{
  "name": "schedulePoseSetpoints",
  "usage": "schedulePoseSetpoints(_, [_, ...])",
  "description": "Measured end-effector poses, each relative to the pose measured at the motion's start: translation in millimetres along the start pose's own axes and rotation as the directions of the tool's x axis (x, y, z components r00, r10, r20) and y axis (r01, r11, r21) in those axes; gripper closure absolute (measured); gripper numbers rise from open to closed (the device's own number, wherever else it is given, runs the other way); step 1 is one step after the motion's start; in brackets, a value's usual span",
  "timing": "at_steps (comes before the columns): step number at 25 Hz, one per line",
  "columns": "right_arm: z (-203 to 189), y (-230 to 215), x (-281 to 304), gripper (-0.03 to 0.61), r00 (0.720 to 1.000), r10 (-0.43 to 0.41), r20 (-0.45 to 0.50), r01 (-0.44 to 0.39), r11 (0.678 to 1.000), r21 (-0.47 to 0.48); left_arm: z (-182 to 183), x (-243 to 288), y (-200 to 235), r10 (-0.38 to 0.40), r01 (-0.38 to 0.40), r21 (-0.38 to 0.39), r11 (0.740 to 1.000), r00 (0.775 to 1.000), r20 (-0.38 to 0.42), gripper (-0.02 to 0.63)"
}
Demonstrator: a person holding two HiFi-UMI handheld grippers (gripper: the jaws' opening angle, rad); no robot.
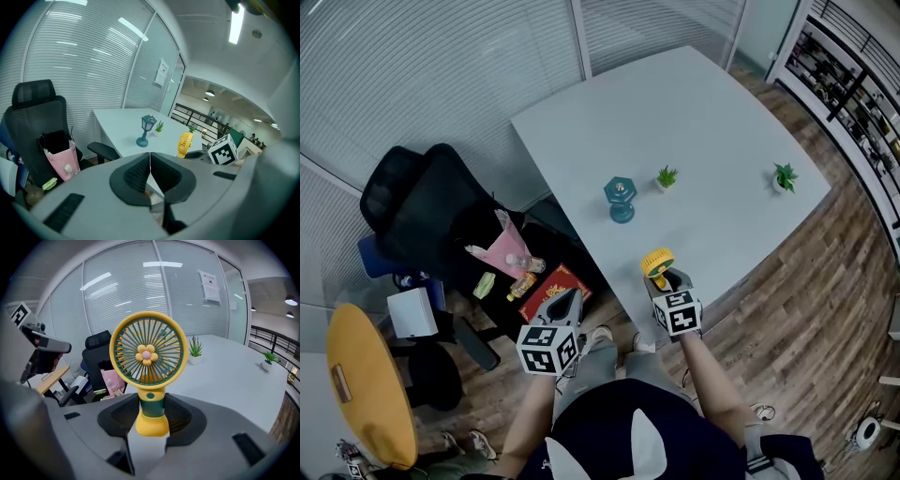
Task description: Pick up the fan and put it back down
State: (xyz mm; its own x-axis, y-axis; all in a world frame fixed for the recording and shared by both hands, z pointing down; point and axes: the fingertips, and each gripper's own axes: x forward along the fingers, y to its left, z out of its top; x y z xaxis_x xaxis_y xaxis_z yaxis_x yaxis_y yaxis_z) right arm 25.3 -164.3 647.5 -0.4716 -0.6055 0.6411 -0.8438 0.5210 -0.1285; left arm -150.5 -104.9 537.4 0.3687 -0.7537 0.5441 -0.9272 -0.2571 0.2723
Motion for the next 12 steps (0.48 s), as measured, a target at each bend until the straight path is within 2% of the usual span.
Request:
schedulePoseSetpoints(6, [-12, -3, 9, 0.407, 0.999, 0.004, -0.046, -0.004, 1.0, 0.003, 0, 1, 2, 0.007, -0.007, -0.004, 1.0, 1.0, -0.007, 0.592])
schedulePoseSetpoints(12, [-20, -8, 18, 0.408, 0.999, -0.007, -0.049, 0.007, 1.0, -0.004, -2, 1, 5, 0.016, -0.017, -0.009, 1.0, 1.0, -0.012, 0.592])
